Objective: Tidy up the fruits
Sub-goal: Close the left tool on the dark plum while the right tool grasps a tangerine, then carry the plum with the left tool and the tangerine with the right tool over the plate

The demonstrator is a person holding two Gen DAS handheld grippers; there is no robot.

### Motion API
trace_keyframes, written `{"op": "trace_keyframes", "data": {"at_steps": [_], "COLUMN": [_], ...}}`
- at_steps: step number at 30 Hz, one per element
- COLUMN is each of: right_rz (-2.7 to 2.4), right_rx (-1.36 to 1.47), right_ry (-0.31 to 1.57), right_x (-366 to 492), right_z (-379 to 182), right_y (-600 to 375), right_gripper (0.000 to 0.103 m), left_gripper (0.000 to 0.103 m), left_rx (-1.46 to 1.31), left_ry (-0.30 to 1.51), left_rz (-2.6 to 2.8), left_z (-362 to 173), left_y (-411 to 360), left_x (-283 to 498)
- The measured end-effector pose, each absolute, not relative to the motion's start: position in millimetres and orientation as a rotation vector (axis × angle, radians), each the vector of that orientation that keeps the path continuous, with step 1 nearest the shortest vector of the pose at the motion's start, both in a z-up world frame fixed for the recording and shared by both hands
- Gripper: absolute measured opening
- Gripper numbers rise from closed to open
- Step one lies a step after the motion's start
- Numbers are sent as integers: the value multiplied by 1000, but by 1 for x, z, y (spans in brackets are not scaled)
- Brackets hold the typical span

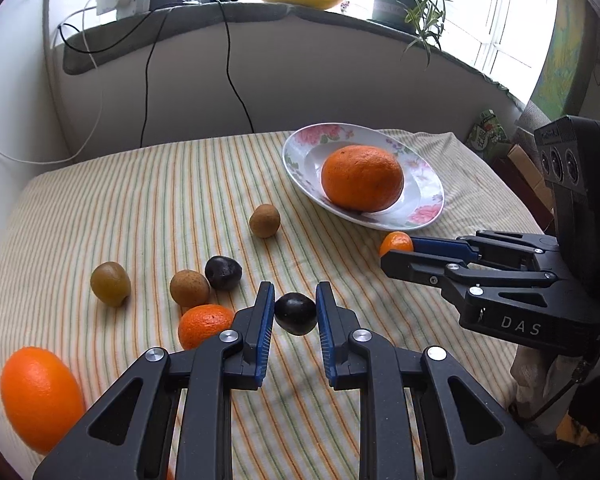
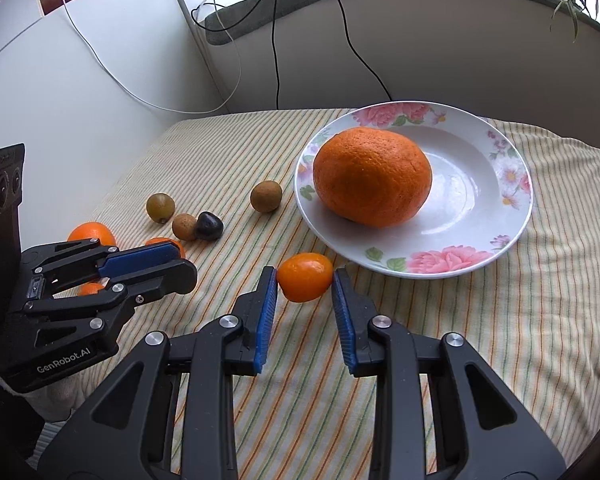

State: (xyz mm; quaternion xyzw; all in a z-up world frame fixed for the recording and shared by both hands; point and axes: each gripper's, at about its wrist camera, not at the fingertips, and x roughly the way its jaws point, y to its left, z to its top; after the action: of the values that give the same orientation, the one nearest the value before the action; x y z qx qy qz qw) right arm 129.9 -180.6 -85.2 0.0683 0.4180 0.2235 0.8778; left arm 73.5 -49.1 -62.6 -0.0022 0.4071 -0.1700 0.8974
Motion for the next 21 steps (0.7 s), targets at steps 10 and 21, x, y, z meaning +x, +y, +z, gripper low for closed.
{"op": "trace_keyframes", "data": {"at_steps": [10, 21], "right_rz": [432, 383], "right_rx": [175, 194], "right_ry": [829, 810], "right_x": [122, 137], "right_z": [-72, -67], "right_y": [-209, -239], "right_gripper": [29, 29], "left_gripper": [19, 19], "left_rx": [-67, -93], "left_ry": [804, 784], "left_rz": [-383, -419], "left_z": [-50, -42], "left_y": [-61, -77], "left_x": [97, 115]}}
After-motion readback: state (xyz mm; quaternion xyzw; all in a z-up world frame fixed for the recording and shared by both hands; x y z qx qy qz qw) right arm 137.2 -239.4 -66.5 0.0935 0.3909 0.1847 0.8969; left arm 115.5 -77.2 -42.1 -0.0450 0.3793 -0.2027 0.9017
